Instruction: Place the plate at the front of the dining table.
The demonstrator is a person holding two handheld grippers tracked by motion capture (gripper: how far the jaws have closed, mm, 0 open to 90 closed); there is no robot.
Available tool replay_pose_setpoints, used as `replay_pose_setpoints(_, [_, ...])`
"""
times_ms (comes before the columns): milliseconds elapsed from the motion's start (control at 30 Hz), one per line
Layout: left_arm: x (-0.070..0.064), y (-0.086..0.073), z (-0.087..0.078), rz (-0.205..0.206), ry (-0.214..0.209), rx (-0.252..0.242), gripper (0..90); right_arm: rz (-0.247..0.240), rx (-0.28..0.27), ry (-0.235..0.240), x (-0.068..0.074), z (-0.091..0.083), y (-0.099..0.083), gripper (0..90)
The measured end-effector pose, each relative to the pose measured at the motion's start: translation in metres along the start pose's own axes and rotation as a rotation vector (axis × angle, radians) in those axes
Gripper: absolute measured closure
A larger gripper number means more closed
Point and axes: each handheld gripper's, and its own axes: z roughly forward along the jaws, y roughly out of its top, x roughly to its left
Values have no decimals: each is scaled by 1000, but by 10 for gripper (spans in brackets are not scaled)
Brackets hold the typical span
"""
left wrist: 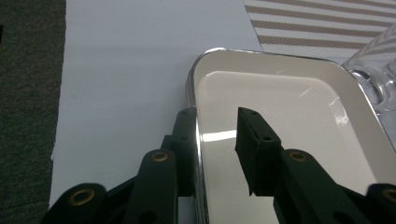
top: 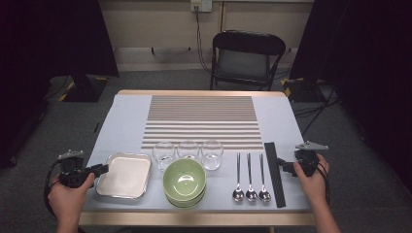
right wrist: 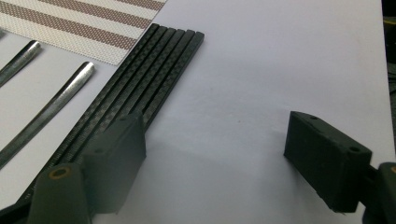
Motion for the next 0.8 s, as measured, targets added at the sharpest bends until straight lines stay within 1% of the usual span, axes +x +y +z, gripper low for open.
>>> replay_pose_setpoints(67, [1, -1, 1, -8, 5, 0, 702, 1, 0, 0, 0, 0, 0, 199])
replay_pose_setpoints(200, [1, -1, 1, -5, 2, 12, 724, 1, 0, 0, 0, 0, 0, 199])
replay_pose_setpoints(233, [1, 0, 1, -6, 9, 10, 727, -1, -1, 0, 0, 0, 0, 199])
replay_pose_setpoints(267, [1, 0, 0, -5, 6, 6, 735, -1, -1, 0, 0, 0, 0, 199])
replay_pose_setpoints(333, [0, 0, 0, -6, 14, 10, 763, 0, 0, 0, 0, 0, 0, 199])
replay_pose_setpoints(533, [3, 1, 0, -14, 13, 32, 802, 0, 0, 0, 0, 0, 0, 199])
replay_pose_setpoints(600, [3, 0, 0, -30, 20, 30, 813, 0, 0, 0, 0, 0, 0, 199])
replay_pose_setpoints(633, [3, 0, -1, -45, 22, 28, 818, 0, 0, 0, 0, 0, 0, 199])
replay_pose_setpoints(667, [3, 0, -1, -43, 26, 23, 829, 0, 0, 0, 0, 0, 0, 199])
replay_pose_setpoints(767, [2, 1, -1, -41, 49, 30, 872, 1, 0, 0, 0, 0, 0, 199])
replay_pose_setpoints(800, [2, 1, -1, -39, 45, 34, 878, 1, 0, 0, 0, 0, 0, 199])
